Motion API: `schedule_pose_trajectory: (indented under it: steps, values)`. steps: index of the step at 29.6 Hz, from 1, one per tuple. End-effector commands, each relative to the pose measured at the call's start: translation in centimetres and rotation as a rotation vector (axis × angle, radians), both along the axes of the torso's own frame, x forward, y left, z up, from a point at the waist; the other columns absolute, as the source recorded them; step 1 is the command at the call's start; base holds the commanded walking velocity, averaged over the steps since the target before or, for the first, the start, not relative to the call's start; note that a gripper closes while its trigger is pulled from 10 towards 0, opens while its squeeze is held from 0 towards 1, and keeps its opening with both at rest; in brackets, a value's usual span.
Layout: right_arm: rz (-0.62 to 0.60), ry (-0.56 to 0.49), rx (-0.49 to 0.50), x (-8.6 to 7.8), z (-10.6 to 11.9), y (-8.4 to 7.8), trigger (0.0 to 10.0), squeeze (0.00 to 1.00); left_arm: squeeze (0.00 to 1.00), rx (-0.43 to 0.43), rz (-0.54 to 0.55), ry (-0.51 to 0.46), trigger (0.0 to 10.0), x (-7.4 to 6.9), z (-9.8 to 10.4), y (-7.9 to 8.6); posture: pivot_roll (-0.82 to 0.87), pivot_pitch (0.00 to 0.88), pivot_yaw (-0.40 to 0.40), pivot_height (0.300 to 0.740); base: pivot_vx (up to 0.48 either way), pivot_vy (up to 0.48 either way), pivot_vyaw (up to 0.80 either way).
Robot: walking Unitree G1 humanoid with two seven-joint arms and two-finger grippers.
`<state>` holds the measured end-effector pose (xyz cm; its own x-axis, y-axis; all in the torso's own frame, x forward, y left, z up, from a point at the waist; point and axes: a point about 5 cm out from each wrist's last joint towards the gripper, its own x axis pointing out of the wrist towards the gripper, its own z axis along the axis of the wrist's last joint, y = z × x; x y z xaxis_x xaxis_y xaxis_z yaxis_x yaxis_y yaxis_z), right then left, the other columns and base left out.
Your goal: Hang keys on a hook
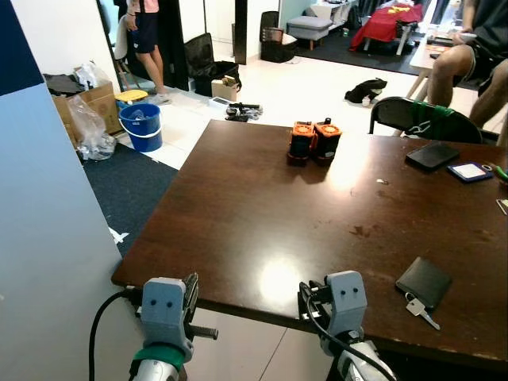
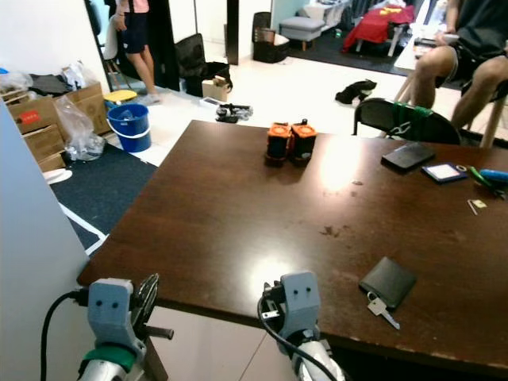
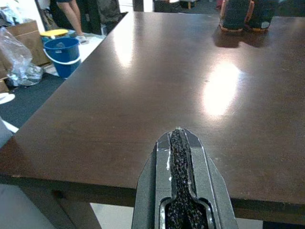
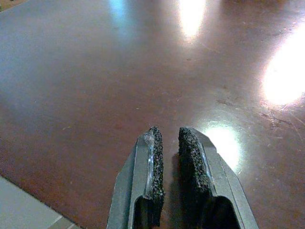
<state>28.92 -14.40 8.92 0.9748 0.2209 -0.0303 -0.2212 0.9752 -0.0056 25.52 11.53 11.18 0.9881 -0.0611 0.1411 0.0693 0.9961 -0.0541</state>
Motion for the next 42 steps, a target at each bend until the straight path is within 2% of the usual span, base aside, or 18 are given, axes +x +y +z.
schedule_pose_trajectory:
  steps: [1,3,17,19,20,21,24,28,35,42]
  values:
    - [0.002,0.021,0.011,-0.2,-0.5,0.0,10.0,0.00,0.00,-0.005,0.003,0.016,10.0,-0.2,-0.5,0.2,-0.11,0.099,0.094,0.740,0.000,-0.292,0.00]
    - [-0.001,0.020,0.019,-0.2,-0.4,0.0,10.0,0.00,0.00,-0.029,0.014,0.008,10.0,-0.1,-0.3,0.6,-0.12,0.098,0.099,0.740,0.000,-0.272,0.00]
    - [-0.020,0.010,0.013,-0.2,-0.3,0.2,10.0,0.00,0.00,-0.012,0.018,-0.032,10.0,0.7,1.0,1.6,-0.11,0.094,0.115,0.740,0.000,-0.279,0.00]
    - [-0.035,-0.041,0.018,0.1,0.8,0.2,10.0,0.00,0.00,-0.019,0.021,-0.049,10.0,0.8,1.6,1.7,-0.11,0.092,0.121,0.740,0.000,-0.292,0.00]
    - [-0.050,-0.081,0.057,0.5,1.9,0.2,10.0,0.00,0.00,-0.034,0.029,-0.062,10.0,0.8,2.0,2.0,-0.11,0.092,0.121,0.740,0.000,-0.296,0.00]
    - [-0.050,-0.081,0.057,0.5,1.9,0.2,10.0,0.00,0.00,-0.034,0.029,-0.062,10.0,0.8,2.0,2.0,-0.11,0.092,0.121,0.740,0.000,-0.296,0.00]
    - [-0.059,-0.176,0.152,1.3,4.9,0.6,10.0,0.00,0.00,-0.047,0.041,-0.095,10.0,1.0,3.3,2.7,-0.09,0.090,0.139,0.740,0.000,-0.289,0.00]
    - [-0.036,-0.213,0.183,1.4,6.2,1.2,10.0,0.00,0.00,-0.051,0.041,-0.124,10.0,1.3,4.3,3.3,-0.09,0.089,0.142,0.740,0.000,-0.293,0.00]
    - [-0.030,-0.214,0.179,1.6,6.2,1.3,10.0,0.00,0.00,-0.073,0.044,-0.187,10.0,1.7,6.5,3.8,-0.09,0.086,0.142,0.740,0.000,-0.291,0.00]
    - [-0.023,-0.183,0.146,1.3,5.3,1.3,10.0,0.00,0.00,-0.065,0.032,-0.195,10.0,1.7,7.1,3.8,-0.08,0.078,0.141,0.740,0.000,-0.294,0.00]
